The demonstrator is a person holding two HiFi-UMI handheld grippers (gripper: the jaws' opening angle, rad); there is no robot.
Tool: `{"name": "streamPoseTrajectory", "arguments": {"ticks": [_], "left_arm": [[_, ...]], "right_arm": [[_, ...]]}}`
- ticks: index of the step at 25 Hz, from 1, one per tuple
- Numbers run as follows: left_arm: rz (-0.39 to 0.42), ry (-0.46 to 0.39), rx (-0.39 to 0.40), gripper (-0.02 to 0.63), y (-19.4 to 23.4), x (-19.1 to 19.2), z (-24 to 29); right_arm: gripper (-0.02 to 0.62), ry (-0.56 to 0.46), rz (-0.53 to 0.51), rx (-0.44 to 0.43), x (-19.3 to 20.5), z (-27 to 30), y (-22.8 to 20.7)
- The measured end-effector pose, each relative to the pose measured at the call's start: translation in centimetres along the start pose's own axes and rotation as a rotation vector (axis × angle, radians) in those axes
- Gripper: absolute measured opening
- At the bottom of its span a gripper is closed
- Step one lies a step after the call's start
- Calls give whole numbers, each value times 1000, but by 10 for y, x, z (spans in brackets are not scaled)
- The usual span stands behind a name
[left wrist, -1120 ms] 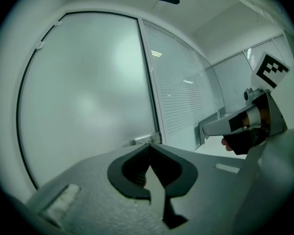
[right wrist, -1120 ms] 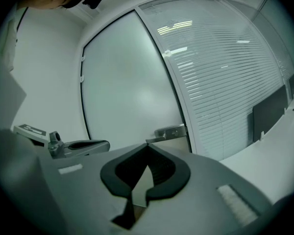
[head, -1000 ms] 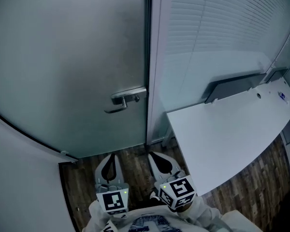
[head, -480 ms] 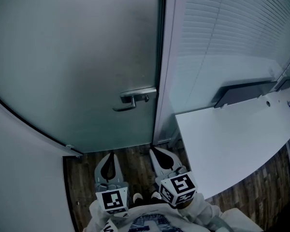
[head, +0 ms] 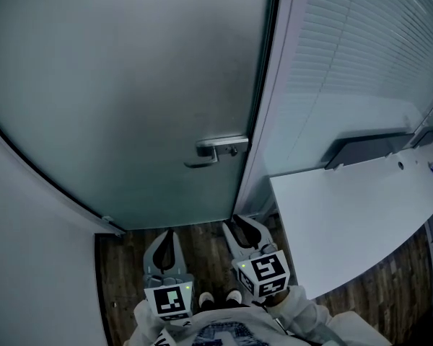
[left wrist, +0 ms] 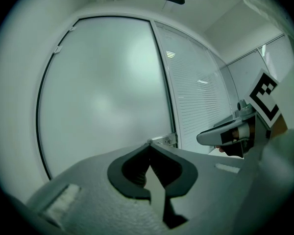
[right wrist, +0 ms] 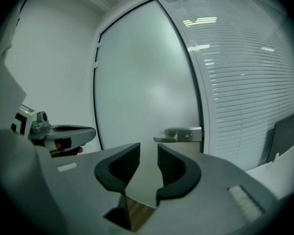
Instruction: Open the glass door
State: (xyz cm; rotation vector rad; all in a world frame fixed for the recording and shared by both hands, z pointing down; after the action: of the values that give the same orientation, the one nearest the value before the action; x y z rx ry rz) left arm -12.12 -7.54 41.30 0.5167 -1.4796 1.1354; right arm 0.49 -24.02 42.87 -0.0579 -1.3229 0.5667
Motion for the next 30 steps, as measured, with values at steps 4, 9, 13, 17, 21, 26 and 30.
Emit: {"name": "streamPoseTrajectory", "arguments": {"ticks": [4, 9, 13, 17, 21, 26, 30], "left_arm": [[-7, 7, -5, 3, 7, 5, -6], [-3, 2, -11, 3, 12, 14, -14], [-31, -3, -17, 3, 15, 9, -21], [-30, -22, -46, 3, 20, 17, -28], [-32, -10, -68, 3, 27, 15, -35], [-52, 8, -91, 3, 30, 17, -42], [-57, 19, -97, 3, 31, 20, -44]], "right_arm": [[154, 38, -47, -9, 3, 12, 2], [313, 76, -229, -39, 5, 35, 9], [345, 134, -439, -11, 6, 62, 8], [344, 163, -624, 27, 7, 96, 3], [344, 196, -806, 60, 9, 129, -3], [339, 250, -977, 86, 16, 166, -9], [331, 278, -1100, 110, 21, 193, -12]]}}
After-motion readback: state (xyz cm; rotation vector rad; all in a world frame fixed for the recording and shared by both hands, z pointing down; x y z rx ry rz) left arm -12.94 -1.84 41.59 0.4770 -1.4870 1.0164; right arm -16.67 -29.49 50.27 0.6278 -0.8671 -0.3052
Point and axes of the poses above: the fingertips, and each gripper's own axes: z forward along the fingers, y to its left, x out of its underside, the point moved 9 cm from there along -z, backward along the fingers, and after that the axes turned 15 degrees about z, right-handed, at the moved point
